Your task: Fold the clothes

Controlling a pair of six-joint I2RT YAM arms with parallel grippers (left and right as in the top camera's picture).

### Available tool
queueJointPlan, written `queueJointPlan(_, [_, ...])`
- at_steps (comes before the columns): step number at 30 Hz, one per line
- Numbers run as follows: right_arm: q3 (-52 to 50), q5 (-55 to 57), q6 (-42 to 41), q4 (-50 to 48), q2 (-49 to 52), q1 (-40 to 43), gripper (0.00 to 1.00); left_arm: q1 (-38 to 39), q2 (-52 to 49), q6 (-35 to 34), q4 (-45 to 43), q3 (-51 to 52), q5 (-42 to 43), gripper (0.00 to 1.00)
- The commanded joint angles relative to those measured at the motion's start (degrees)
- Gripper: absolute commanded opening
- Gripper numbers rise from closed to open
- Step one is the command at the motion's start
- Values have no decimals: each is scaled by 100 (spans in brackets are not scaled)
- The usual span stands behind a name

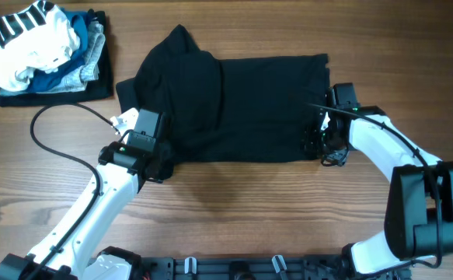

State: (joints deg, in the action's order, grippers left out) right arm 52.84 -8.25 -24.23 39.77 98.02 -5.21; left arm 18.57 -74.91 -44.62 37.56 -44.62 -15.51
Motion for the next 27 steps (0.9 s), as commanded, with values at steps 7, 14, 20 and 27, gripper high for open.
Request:
queueJointPlan(7, [-101, 120, 15, -369, -11, -24, 5, -46, -20, 72, 83, -76, 114, 4])
queueJointPlan(14, [-44, 208, -15, -105, -531, -24, 4, -44, 168, 70, -157, -127, 114, 4])
queueJointPlan(20, [-35, 365, -149, 780, -1506, -24, 4, -42, 927, 72, -173, -153, 116, 4])
queueJointPlan(27, [-35, 400, -295, 1572, -2114, -24, 4, 15, 1606, 72, 216, -153, 114, 4])
